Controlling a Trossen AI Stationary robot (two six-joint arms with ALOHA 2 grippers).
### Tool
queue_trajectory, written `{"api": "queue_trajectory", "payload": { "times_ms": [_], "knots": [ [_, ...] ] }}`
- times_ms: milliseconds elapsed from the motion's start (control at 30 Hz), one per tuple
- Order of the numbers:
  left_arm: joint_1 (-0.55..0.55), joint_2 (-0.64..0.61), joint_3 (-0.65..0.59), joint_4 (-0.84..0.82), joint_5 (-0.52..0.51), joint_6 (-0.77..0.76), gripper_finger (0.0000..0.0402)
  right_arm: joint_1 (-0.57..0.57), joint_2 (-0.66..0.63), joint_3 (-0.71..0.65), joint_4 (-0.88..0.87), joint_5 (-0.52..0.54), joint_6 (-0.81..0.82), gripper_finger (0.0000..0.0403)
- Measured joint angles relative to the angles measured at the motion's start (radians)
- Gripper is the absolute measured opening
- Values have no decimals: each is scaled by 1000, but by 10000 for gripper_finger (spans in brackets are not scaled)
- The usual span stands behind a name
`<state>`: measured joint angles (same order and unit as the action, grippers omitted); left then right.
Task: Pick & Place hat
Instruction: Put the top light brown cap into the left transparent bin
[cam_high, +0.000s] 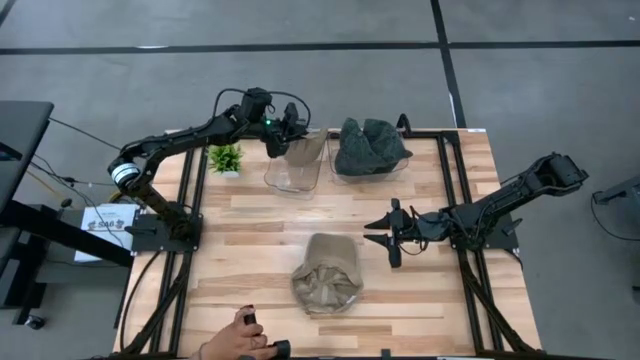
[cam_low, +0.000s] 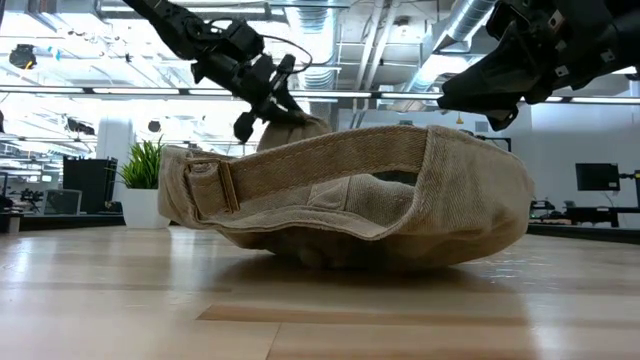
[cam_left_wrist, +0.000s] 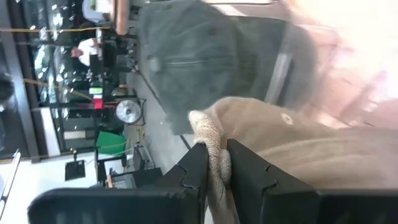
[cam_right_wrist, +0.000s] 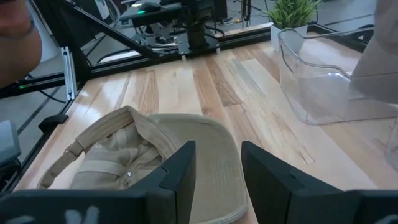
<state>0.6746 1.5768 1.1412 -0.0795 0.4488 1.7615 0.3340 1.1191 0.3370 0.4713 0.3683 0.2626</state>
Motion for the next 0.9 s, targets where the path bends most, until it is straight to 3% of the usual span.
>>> {"api": "queue_trajectory", "payload": {
  "times_ms": [400,700,900],
  "knots": [
    [0,0,-60,89,0,14,53,-9,0,0,0,14,-50,118],
    [0,0,-60,101,0,11,53,-9,0,0,-86,287,-41,118],
    [0,0,-60,107,1,11,53,-16,0,0,-150,315,-26,118]
  ]
}}
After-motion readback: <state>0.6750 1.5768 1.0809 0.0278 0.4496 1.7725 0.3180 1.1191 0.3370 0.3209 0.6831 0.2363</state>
